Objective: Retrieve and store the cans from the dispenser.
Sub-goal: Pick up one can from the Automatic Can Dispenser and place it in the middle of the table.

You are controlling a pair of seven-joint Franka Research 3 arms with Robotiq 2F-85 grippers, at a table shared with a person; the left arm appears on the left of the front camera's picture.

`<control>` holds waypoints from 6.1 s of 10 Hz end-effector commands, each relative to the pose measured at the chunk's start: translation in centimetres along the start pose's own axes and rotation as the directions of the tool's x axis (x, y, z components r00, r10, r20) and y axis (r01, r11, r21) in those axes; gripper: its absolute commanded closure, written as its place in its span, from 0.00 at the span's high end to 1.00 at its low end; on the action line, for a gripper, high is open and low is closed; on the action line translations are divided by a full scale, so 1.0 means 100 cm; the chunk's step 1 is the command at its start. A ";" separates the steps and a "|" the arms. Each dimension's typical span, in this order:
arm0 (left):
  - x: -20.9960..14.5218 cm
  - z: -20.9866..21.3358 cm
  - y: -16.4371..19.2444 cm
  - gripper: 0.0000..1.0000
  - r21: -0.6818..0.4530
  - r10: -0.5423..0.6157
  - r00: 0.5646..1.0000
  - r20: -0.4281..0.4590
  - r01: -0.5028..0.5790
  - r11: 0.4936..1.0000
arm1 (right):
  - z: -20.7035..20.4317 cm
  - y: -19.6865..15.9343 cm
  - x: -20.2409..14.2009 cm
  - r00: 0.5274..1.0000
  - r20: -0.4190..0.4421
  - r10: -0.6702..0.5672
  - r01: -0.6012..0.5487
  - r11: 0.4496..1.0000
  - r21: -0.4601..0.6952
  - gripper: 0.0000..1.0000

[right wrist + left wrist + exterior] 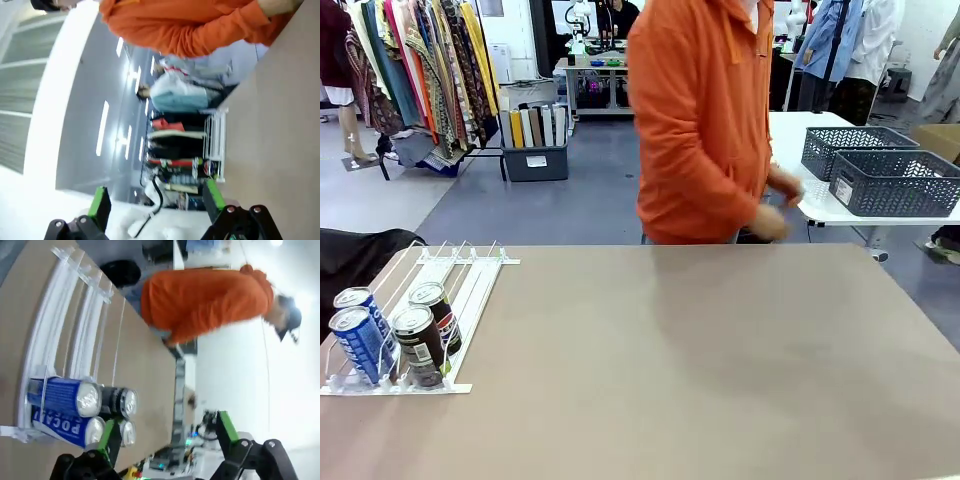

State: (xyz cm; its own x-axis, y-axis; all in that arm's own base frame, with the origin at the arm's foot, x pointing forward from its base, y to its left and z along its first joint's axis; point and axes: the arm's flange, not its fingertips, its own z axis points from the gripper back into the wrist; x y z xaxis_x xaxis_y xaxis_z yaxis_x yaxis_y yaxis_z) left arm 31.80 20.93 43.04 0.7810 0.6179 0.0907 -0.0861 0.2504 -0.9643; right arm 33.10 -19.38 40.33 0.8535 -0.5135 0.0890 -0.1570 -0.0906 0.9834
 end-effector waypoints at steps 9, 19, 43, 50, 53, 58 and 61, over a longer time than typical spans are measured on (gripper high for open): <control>0.002 -0.013 -0.022 1.00 0.014 -0.054 0.996 -0.066 0.055 0.998 | -0.009 0.006 0.000 0.998 -0.067 0.011 -0.013 1.000 -0.025 1.00; -0.158 -0.186 -0.124 1.00 0.651 -0.360 0.666 -0.653 0.737 0.183 | -0.009 0.006 0.000 0.998 -0.067 0.011 -0.013 1.000 -0.025 1.00; -0.136 -0.260 -0.051 0.00 0.717 -0.202 0.753 -0.626 0.658 0.230 | -0.009 0.006 0.000 0.998 -0.067 0.011 -0.013 1.000 -0.025 1.00; -0.147 -0.185 -0.149 0.00 0.639 -0.365 0.695 -0.620 0.717 0.280 | -0.009 0.006 0.000 0.998 -0.067 0.011 -0.013 1.000 -0.025 1.00; -0.149 -0.108 -0.187 0.00 0.501 -0.529 0.615 -0.585 0.787 0.361 | -0.009 0.006 0.000 0.998 -0.067 0.011 -0.013 1.000 -0.025 1.00; -0.149 -0.075 -0.199 0.00 0.507 -0.575 0.632 -0.519 0.770 0.388 | -0.009 0.006 0.000 0.998 -0.067 0.011 -0.013 1.000 -0.025 1.00; -0.149 -0.075 -0.199 0.00 0.507 -0.575 0.632 -0.519 0.770 0.388 | -0.009 0.006 0.000 0.998 -0.067 0.011 -0.013 1.000 -0.025 1.00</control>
State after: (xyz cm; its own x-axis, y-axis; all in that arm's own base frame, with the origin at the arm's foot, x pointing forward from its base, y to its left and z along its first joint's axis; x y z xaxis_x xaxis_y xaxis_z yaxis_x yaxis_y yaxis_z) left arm 26.49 0.47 57.94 0.8766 -0.1408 0.4601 0.2503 0.9501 -0.1862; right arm 33.52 -18.40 40.75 0.8772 -0.4704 0.0957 -0.1462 -0.0719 0.9866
